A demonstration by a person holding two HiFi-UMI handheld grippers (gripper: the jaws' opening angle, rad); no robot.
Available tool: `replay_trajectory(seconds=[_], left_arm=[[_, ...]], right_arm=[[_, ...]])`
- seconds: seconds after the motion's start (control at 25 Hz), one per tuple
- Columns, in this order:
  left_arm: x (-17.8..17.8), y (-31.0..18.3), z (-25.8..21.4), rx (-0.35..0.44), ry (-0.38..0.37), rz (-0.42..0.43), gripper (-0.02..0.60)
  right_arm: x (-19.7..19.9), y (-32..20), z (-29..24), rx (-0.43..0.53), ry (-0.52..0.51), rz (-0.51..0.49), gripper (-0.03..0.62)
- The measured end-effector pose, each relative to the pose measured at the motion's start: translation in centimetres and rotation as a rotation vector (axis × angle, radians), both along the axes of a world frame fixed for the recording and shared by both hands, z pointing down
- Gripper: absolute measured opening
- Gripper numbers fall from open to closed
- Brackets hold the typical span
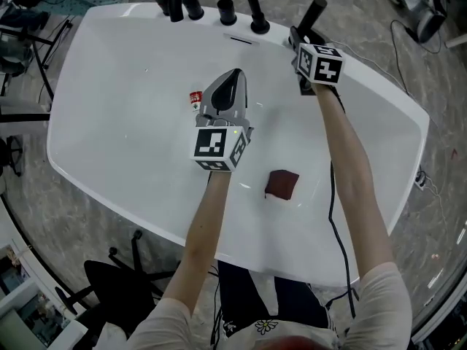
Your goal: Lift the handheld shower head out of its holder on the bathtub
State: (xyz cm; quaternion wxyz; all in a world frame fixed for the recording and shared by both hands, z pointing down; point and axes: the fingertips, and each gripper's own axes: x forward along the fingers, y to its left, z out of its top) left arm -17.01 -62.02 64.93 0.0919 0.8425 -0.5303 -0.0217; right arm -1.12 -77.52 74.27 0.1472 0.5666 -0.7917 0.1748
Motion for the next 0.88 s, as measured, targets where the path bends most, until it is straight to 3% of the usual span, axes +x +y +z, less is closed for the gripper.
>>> replay_trajectory(seconds=[0.2, 0.36, 0.48, 0.68, 0.88], left_arm=[[0.5, 0.5, 0.3, -0.011, -0.007, 0.011, 0.001], [1.6, 0.3, -0.7, 0.018, -0.043, 0.046, 0.001], [1.4, 0.3, -2.2, 0.031, -0.049, 0.040, 0.001], [1.1, 0.4, -4.6, 0.022, -0.006, 0.003, 0.001], [3.1, 0.9, -10.5, 0.062, -0.005, 0.032, 0.001]], right_arm=[[-0.3, 0.3, 0.2, -0.031, 0.074, 0.020, 0.152], [-0.2, -0.2, -0.4, -0.011, 0.064, 0.039, 0.152], [0.3, -0.3, -4.1, 0.065, 0.026, 0.047, 0.152], [0.3, -0.2, -10.0, 0.138, 0.053, 0.010, 0.152], [0.7, 1.9, -18.5, 0.242, 0.052, 0.009, 0.152]])
